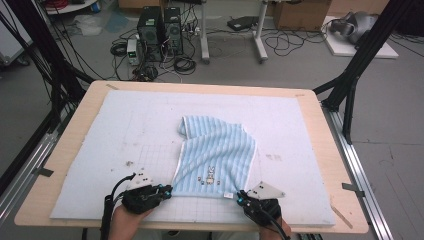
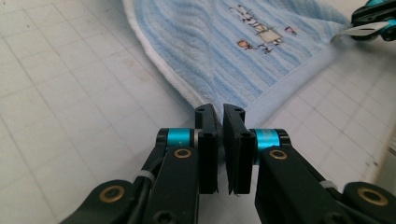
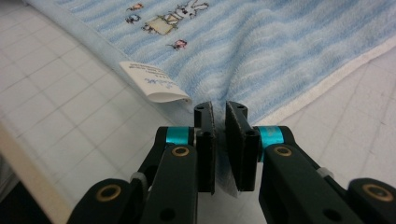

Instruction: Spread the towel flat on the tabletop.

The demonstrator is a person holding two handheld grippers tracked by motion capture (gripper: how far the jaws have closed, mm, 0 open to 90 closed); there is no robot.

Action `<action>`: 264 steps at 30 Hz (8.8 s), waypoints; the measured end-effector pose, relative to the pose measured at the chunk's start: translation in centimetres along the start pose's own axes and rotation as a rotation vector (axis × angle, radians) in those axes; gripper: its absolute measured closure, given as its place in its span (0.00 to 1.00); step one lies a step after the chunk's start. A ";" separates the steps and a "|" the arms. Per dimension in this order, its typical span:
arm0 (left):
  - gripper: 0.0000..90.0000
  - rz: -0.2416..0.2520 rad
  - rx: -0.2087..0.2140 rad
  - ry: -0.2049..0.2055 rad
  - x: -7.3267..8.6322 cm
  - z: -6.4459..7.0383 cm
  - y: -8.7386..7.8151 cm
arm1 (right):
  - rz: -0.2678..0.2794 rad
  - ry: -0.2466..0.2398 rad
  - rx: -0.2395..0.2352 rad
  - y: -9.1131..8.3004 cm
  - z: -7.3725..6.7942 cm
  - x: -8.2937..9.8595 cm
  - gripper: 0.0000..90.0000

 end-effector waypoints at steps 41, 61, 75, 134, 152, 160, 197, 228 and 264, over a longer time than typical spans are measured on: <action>0.60 -0.006 -0.056 -0.032 -3.6 -1.7 4.9 | -0.027 0.124 0.087 3.5 2.4 -2.2 0.61; 0.97 -0.017 -0.062 0.011 -0.2 0.2 0.8 | -0.003 0.083 0.007 1.6 0.2 -0.9 0.94; 0.92 0.052 0.002 0.022 1.4 1.1 -1.3 | 0.012 0.063 -0.048 -0.5 -1.5 0.2 0.85; 0.55 0.064 -0.014 0.005 -2.5 -2.8 0.4 | 0.081 0.014 -0.053 -0.3 0.8 -1.7 0.72; 0.94 -0.047 -0.109 0.093 -4.5 -4.4 4.9 | -0.011 -0.044 -0.073 5.5 0.4 -4.2 0.96; 0.95 -0.073 -0.041 0.068 -3.2 -2.8 3.2 | 0.018 -0.051 -0.113 3.5 -0.8 -2.6 0.97; 0.45 0.145 -0.125 -0.006 -10.0 -9.1 3.0 | -0.001 0.004 -0.025 1.7 1.8 -1.7 0.73; 0.96 -0.025 -0.316 0.043 -9.5 -11.0 7.3 | 0.171 0.160 0.112 0.2 5.8 -4.0 0.46; 0.97 0.107 -0.255 -0.143 -10.7 -15.3 6.3 | -0.066 0.023 -0.008 12.5 11.0 -11.2 0.97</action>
Point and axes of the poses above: each handheld gripper's, and its own axes: y roughly forward along the jaws, x roughly out of its underside, z roughly to its right, the point moved 5 cm from there along y, roughly forward along the jaws, and after that the axes turned 5 degrees about x, right-handed, at the moved point
